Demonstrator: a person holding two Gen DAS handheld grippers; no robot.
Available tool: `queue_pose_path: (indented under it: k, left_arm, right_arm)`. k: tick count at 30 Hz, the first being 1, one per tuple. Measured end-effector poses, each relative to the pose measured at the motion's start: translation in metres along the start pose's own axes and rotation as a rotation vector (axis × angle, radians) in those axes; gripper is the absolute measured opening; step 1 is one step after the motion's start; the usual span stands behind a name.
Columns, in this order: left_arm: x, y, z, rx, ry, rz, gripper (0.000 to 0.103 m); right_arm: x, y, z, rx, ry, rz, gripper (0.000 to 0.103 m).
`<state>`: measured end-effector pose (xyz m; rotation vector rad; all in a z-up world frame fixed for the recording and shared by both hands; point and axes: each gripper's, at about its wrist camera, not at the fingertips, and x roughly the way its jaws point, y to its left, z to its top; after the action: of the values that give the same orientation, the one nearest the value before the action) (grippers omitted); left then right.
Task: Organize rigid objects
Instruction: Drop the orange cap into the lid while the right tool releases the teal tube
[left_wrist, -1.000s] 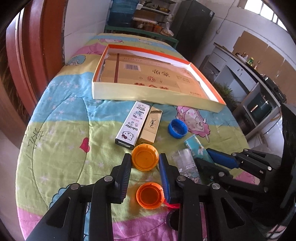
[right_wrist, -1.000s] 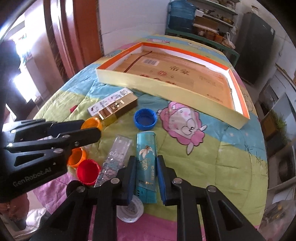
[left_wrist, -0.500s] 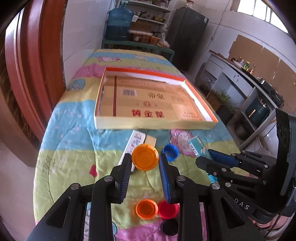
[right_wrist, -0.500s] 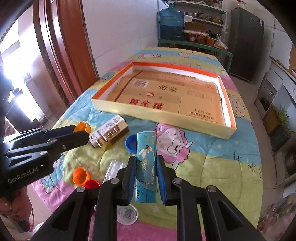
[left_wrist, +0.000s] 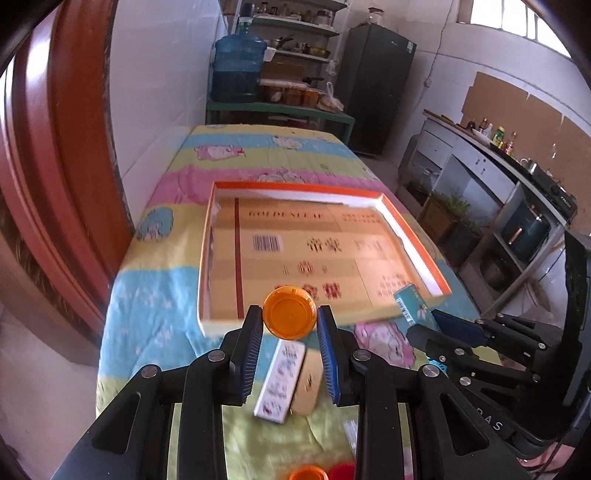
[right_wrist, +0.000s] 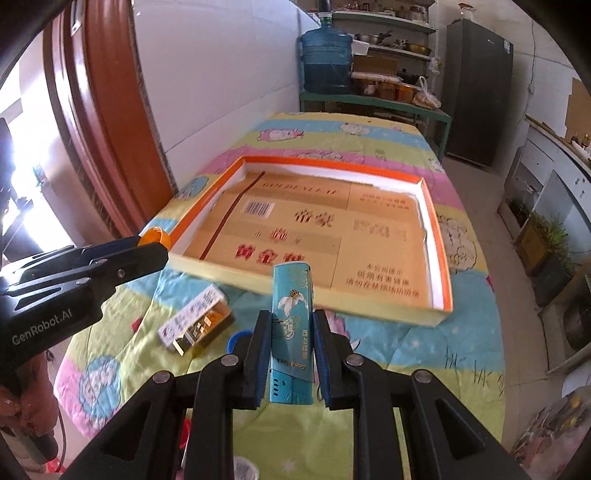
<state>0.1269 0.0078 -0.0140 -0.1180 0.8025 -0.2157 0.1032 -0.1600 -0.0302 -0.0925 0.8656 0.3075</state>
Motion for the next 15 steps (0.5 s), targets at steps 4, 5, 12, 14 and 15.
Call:
queue_pose_path:
  k: [4, 5, 12, 14, 15]
  left_arm:
    - [0.012, 0.0, 0.016, 0.015, -0.005, 0.02, 0.031]
    - [0.014, -0.001, 0.019, 0.018, -0.006, 0.026, 0.031]
    - [0.04, 0.002, 0.042, 0.01, 0.007, 0.049, 0.031]
    - [0.051, 0.004, 0.047, 0.007, 0.018, 0.057, 0.031]
    - [0.055, 0.004, 0.049, 0.006, 0.023, 0.059, 0.031]
  right_arm:
    - [0.004, -0.006, 0.013, 0.007, -0.016, -0.012, 0.022]
    - [0.005, -0.008, 0.016, 0.008, -0.02, -0.016, 0.022]
    - [0.017, -0.02, 0.036, 0.025, -0.036, -0.022, 0.022]
    - [0.022, -0.026, 0.041, 0.038, -0.038, -0.021, 0.022]
    - [0.025, -0.03, 0.043, 0.046, -0.039, -0.022, 0.022]
